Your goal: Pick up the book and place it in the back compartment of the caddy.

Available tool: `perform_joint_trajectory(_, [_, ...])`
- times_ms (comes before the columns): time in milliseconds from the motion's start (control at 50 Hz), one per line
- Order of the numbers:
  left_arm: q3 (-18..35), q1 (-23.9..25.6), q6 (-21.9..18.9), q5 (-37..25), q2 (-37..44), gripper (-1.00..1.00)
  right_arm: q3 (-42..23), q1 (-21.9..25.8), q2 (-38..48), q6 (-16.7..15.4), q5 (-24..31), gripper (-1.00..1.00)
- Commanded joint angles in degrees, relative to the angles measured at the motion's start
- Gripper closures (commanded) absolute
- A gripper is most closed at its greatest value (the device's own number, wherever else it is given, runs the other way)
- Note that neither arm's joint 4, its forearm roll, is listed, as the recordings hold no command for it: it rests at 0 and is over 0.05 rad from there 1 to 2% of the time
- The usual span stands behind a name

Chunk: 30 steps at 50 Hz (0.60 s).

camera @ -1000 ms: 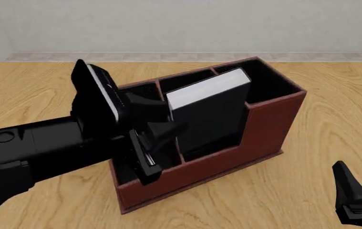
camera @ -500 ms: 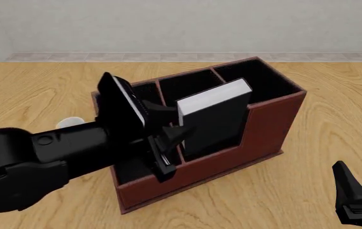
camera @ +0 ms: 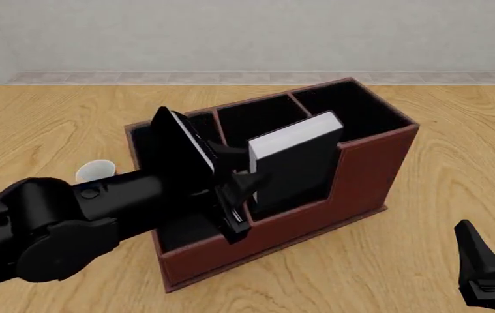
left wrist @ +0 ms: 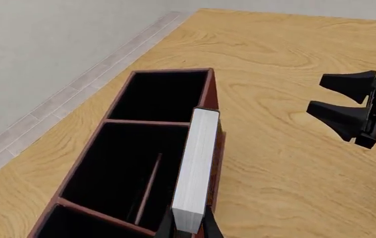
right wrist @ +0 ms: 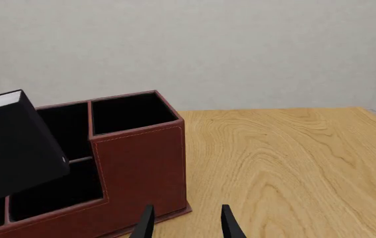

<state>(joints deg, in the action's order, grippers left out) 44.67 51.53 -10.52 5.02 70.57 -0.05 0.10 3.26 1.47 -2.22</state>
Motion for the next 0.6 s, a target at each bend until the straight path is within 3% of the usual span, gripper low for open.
perform_joint_trajectory(20, [1.1, -2.1, -1.5, 2.2, 1.6, 1.00, 0.0, 0.0, 0.0, 0.0, 0.0, -1.00])
perform_joint_trajectory(600, [0.1, -4.6, -1.4, 5.2, 3.9, 1.00, 0.0, 0.0, 0.0, 0.0, 0.0, -1.00])
